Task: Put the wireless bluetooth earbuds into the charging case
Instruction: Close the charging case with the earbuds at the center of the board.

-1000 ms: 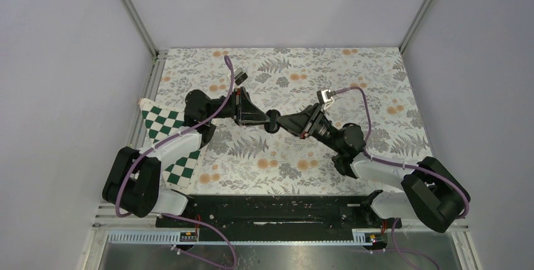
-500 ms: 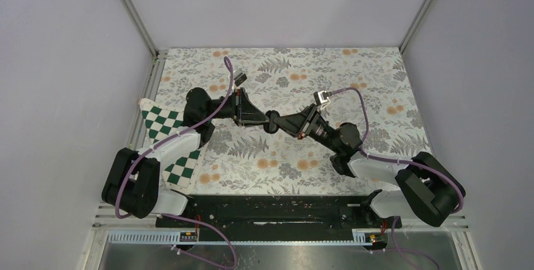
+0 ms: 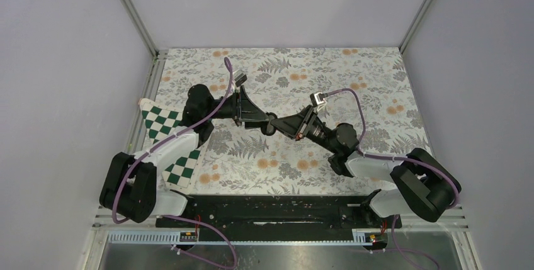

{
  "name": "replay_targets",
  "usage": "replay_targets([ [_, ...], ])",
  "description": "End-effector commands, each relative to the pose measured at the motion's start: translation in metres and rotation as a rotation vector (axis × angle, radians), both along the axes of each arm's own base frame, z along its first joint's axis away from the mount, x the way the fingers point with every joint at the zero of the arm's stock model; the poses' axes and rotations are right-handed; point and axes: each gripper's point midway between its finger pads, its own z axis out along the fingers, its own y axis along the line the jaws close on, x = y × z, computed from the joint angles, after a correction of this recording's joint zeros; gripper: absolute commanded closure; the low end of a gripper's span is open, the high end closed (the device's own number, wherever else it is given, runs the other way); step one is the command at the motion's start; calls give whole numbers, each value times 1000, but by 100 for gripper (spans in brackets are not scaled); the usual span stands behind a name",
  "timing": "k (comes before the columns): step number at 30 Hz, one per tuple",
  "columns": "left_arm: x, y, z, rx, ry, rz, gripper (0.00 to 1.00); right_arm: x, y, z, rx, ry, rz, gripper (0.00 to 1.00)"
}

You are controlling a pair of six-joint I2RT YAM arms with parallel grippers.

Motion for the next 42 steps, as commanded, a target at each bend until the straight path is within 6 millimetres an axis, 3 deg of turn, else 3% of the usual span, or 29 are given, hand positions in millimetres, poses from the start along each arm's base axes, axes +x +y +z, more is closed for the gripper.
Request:
replay_targets([
  [1, 0, 0, 21, -1, -115, 19, 26, -5, 0, 19, 56, -62, 9, 86],
  [5, 0, 1, 19, 23, -122, 37, 11, -4, -1, 17, 53, -58, -3, 87],
  [11, 15, 16, 4, 254, -203, 217, 9, -1, -10, 5, 36, -38, -52, 87],
  [17, 9, 20, 7, 270, -204, 223, 4, 1, -11, 0, 30, -29, -64, 88],
  [24, 8, 21, 3, 284, -189, 236, 9, 4, -7, 1, 31, -23, -52, 88],
  [28, 5, 19, 11, 264, -198, 226, 13, 5, -4, 1, 30, -17, -44, 88],
  [42, -9, 12, 30, 228, -225, 194, 14, 11, 3, -3, 23, 0, -32, 89],
])
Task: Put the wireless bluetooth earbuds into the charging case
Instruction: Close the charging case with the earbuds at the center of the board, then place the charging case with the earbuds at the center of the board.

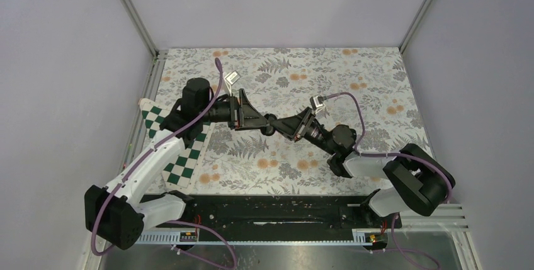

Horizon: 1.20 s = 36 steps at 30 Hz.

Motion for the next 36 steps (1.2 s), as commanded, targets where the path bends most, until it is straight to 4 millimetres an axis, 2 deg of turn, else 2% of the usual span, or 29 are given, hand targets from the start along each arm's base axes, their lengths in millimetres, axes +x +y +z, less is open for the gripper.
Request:
replay_targets([
  [1, -3, -1, 37, -52, -108, -4, 14, -1, 2, 25, 60, -68, 12, 89],
  [6, -8, -7, 41, -54, -127, -27, 14, 2, 6, 25, 59, -58, 22, 89],
  [10, -8, -9, 37, -45, -120, -36, 14, 2, 6, 23, 56, -56, 20, 89],
  [13, -6, -5, 34, 2, -139, -7, 14, 3, 4, 15, 36, -46, 7, 89],
  [15, -3, 1, 34, 47, -172, 32, 13, 6, 1, 0, -8, -15, -11, 89],
  [16, 5, 13, 31, 133, -201, 103, 10, 17, -13, -29, -94, 40, -72, 89],
  [19, 8, 22, 30, 164, -212, 148, 8, 26, -35, -59, -178, 95, -147, 89],
  [26, 9, 26, 21, 159, -196, 148, 6, 37, -96, -133, -468, 257, -363, 90],
  [28, 10, 27, 18, 165, -193, 154, 5, 40, -115, -146, -570, 281, -441, 90],
  [31, 11, 28, 17, 168, -189, 160, 5, 40, -134, -153, -673, 295, -504, 90],
  [34, 11, 27, 15, 167, -174, 162, 5, 42, -141, -156, -709, 304, -525, 90],
  [36, 12, 27, 12, 169, -164, 164, 5, 44, -139, -158, -703, 314, -516, 91],
])
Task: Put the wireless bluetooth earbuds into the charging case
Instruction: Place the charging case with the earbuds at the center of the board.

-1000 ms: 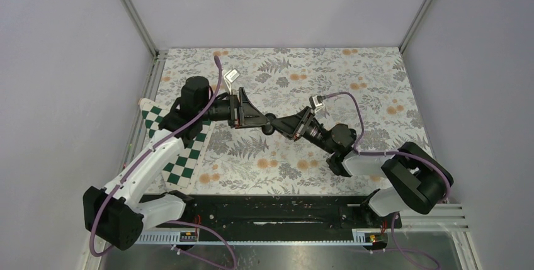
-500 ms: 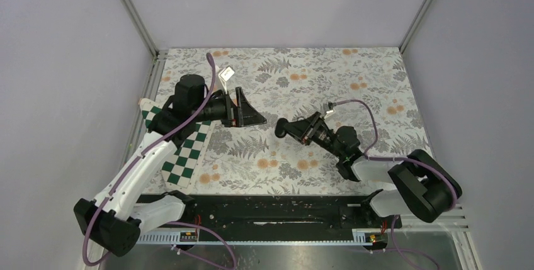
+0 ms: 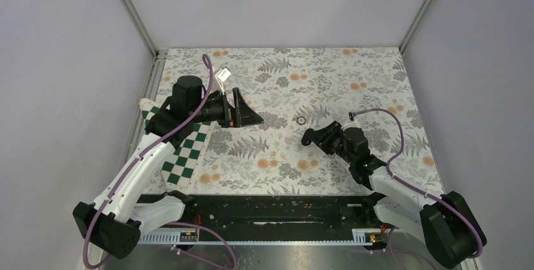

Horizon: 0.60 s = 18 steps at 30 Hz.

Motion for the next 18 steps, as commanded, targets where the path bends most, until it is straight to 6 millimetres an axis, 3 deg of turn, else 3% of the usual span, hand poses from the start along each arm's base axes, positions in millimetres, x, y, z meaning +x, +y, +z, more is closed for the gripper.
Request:
replay_targets([
  [1, 5, 2, 0, -1, -16, 20, 5, 10, -13, -11, -75, 29, -43, 91],
  [5, 3, 2, -3, 0, -4, 19, 5, 16, -13, -14, 15, 44, -69, 91],
  [18, 6, 1, -12, 12, 17, 22, 5, 26, -28, -49, 0, 128, -109, 92],
])
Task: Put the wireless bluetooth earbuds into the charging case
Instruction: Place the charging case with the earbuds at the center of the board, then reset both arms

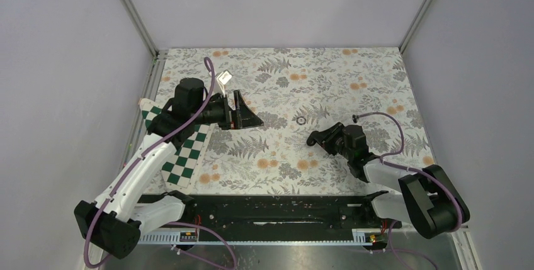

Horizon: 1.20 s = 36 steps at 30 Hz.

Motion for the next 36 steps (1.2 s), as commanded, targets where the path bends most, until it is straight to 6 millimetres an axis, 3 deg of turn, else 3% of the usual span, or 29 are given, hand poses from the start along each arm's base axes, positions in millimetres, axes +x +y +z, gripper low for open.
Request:
replay_targets([
  [1, 6, 0, -1, 1, -10, 15, 5, 7, -1, 1, 21, -18, -6, 92],
  [9, 9, 0, -4, 9, -5, 24, 5, 3, -8, -18, -12, 38, -18, 86],
  [15, 13, 3, -12, 41, 19, 51, 4, -4, -14, -24, -50, 69, -26, 29],
  [17, 14, 4, -13, 39, 19, 57, 4, -9, -18, -23, -84, 84, -21, 14],
  [19, 15, 6, -13, 49, 10, 73, 4, -15, -24, -19, -132, 99, -18, 12],
  [23, 16, 14, -5, 71, -50, 102, 4, -28, -58, 6, -299, 113, -82, 9],
  [26, 19, 23, -3, 114, -93, 135, 4, -41, -85, 38, -424, 77, -124, 7],
  [29, 22, 31, 3, 131, -133, 177, 4, -53, -104, 70, -512, 15, -130, 7],
  [36, 31, 43, 18, 144, -199, 265, 3, -80, -140, 110, -630, -29, -209, 6],
])
